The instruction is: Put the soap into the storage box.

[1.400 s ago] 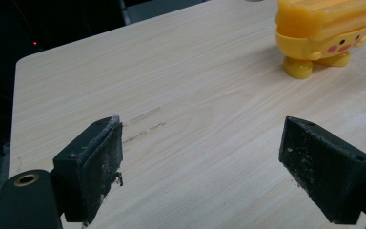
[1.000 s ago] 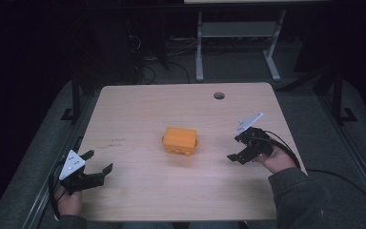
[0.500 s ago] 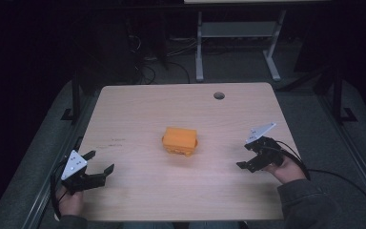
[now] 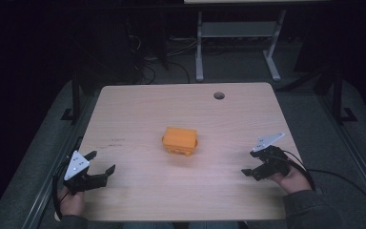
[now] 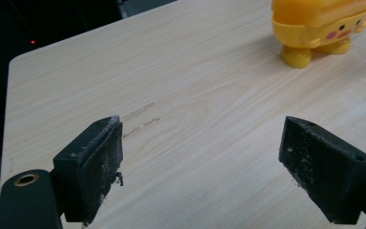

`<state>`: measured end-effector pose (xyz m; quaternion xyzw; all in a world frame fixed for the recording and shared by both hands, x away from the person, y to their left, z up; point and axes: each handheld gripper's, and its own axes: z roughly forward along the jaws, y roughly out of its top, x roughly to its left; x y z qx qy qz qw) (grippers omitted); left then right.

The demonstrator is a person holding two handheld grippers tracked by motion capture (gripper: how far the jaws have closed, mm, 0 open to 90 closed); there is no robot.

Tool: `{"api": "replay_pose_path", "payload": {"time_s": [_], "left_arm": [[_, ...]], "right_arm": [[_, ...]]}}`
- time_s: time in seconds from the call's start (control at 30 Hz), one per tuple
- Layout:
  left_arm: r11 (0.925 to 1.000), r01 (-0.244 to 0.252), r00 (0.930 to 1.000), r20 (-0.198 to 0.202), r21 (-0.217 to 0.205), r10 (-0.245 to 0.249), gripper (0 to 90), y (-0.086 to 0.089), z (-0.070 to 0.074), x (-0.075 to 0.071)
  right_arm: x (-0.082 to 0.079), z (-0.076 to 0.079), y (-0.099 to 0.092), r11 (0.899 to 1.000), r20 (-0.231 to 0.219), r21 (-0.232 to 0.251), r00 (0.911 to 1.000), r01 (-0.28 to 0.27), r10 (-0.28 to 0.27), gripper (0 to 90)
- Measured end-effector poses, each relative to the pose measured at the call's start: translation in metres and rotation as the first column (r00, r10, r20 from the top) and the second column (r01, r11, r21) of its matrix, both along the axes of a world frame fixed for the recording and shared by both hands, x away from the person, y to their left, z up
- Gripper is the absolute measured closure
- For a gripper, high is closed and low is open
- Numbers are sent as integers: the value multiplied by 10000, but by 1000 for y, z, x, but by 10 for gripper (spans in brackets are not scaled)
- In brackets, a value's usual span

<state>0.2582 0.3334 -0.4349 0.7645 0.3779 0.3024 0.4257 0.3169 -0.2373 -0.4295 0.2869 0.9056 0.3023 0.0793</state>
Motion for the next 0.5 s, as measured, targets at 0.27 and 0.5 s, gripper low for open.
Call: {"api": "replay_pose_path", "payload": {"time_s": [0.27,0.5], "left_arm": [[9996,260,9995,-158,-130,-262,139,-3,-2,2],[9993,371,9988,-323,-30,-372,139,-6,-4,3]], "right_arm": [[-20,-8,-10,9993,221,249,9993,296,-302,203],[-35,-19,-16,9976,460,356,9970,602,-618,194]]}}
